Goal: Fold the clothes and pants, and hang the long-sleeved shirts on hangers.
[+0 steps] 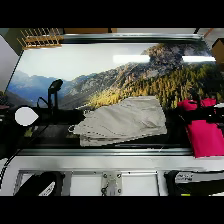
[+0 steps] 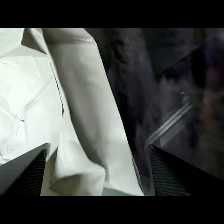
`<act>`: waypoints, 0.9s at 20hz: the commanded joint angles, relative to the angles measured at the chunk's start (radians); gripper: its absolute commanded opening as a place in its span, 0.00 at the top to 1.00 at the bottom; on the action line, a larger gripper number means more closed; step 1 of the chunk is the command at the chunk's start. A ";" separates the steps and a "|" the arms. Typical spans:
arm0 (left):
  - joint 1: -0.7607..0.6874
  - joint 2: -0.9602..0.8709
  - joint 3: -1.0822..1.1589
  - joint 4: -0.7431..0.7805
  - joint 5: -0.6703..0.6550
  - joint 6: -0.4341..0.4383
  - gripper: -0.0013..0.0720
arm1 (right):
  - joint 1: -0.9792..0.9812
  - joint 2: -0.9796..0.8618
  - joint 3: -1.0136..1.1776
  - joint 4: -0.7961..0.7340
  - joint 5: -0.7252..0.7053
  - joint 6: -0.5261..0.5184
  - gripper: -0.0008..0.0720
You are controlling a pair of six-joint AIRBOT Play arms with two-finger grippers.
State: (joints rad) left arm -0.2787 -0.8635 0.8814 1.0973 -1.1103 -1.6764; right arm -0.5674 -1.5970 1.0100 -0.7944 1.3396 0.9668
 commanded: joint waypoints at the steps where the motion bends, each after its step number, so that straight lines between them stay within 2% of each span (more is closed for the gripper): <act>1: -0.070 -0.020 -0.006 0.001 0.058 -0.053 0.96 | 0.066 -0.091 0.047 0.032 0.015 -0.056 0.00; 11: -0.121 -0.119 -0.006 0.001 0.058 -0.052 0.96 | 0.325 -0.138 0.046 0.080 0.014 -0.055 0.01; 12: -0.121 -0.118 -0.006 0.001 0.058 -0.052 0.96 | 0.342 -0.138 0.047 0.081 0.003 -0.055 0.09; 14: -0.121 -0.118 -0.006 0.002 0.058 -0.052 0.96 | 0.362 -0.138 0.047 0.081 -0.020 -0.056 0.82; 15: -0.121 -0.118 -0.006 0.002 0.058 -0.052 0.96 | 0.364 -0.135 0.048 0.084 -0.024 -0.056 0.98; 17: -0.121 -0.118 -0.006 0.002 0.060 -0.052 0.96 | 0.359 -0.118 0.076 0.074 -0.023 -0.057 0.98; 18: -0.121 -0.118 -0.006 0.002 0.061 -0.052 0.96 | 0.349 -0.097 0.112 0.059 -0.027 -0.025 0.98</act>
State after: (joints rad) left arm -0.3996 -0.9813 0.8753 1.0977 -1.0512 -1.7283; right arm -0.2195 -1.7214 1.0779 -0.7231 1.3239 0.9112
